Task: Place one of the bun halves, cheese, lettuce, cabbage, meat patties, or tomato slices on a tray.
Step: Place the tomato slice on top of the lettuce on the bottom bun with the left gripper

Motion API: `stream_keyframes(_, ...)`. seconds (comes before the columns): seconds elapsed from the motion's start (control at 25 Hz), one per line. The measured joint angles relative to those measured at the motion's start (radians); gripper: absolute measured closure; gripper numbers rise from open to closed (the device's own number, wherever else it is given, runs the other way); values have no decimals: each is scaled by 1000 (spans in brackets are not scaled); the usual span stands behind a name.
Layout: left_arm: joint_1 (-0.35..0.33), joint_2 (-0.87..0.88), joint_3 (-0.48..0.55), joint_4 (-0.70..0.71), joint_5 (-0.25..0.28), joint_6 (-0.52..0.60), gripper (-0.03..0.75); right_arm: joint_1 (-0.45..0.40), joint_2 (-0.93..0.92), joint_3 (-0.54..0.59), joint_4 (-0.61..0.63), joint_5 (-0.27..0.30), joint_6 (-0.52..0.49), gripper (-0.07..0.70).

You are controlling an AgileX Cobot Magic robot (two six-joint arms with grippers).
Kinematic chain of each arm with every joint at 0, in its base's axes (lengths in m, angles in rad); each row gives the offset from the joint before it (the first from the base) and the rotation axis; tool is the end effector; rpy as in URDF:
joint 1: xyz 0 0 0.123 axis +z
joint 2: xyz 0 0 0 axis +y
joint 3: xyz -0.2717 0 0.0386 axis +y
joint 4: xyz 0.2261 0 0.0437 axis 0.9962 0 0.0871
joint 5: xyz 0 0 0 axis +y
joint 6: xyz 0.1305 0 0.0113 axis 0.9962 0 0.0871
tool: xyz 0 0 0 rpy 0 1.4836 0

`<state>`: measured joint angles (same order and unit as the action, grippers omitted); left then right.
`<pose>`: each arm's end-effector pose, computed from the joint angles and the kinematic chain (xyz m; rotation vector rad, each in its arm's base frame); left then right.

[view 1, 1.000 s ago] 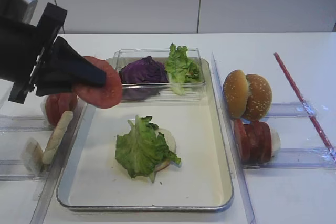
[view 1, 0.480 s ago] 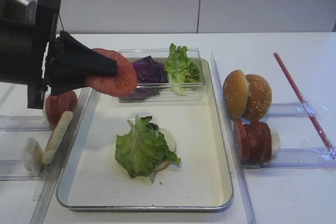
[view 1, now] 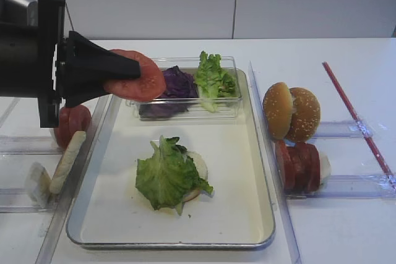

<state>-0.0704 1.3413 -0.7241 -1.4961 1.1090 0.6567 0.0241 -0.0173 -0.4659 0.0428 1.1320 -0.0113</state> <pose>0.2225 -0.1330 0.2641 -0.1207 2.2991 -1.6672 0.0182 0.0055 0.2309 -0.0412 2.1318 0.0596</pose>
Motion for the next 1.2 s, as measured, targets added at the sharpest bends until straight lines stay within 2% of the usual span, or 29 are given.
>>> stream_keyframes(0.12,0,3,0,-5,4,11,600,0,0,0,0,0,0,157)
stream_keyframes(0.24,0,45,0,-31,42,37,600,0,0,0,0,0,0,157)
stream_keyframes(0.32,0,86,0,-50,50,74,600,0,0,0,-1,0,0,157)
stream_keyframes(0.64,0,167,0,-70,50,126,601,0,0,0,-1,0,0,157)
stream_keyframes(0.92,-63,231,0,-122,46,180,601,0,0,0,-1,0,0,158)
stream_keyframes(1.2,-67,326,0,-126,44,222,601,0,0,0,-1,0,0,158)
